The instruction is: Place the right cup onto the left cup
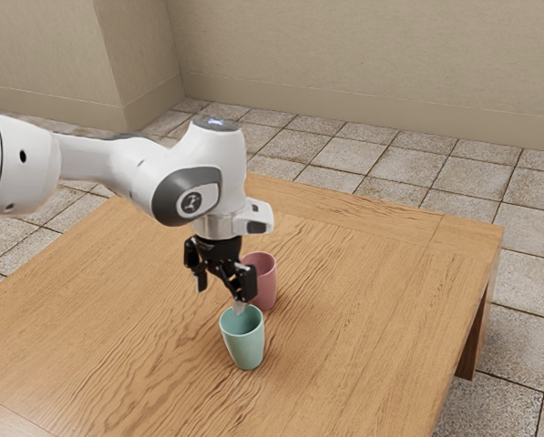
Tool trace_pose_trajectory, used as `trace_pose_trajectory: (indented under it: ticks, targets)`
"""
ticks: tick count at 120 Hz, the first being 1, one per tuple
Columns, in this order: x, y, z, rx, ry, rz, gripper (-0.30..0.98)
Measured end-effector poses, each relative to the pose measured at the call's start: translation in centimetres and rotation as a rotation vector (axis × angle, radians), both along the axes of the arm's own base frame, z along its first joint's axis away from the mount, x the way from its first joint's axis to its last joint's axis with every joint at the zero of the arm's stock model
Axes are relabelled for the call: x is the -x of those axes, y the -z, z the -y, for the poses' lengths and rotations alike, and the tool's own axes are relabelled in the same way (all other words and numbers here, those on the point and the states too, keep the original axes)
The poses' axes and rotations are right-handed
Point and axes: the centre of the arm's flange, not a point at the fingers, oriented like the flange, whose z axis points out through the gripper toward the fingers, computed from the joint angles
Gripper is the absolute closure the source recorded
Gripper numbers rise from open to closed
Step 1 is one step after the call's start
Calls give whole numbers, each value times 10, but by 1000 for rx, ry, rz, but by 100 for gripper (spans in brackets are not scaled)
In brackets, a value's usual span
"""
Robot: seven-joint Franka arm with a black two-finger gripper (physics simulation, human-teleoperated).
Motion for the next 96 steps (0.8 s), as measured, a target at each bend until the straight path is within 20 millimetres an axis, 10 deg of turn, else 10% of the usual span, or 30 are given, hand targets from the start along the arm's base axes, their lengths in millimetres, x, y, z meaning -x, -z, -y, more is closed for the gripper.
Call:
trace_pose_trajectory:
  ticks: [96]
  targets:
    - [-12, 43, -24, 22, -148, 108, 0]
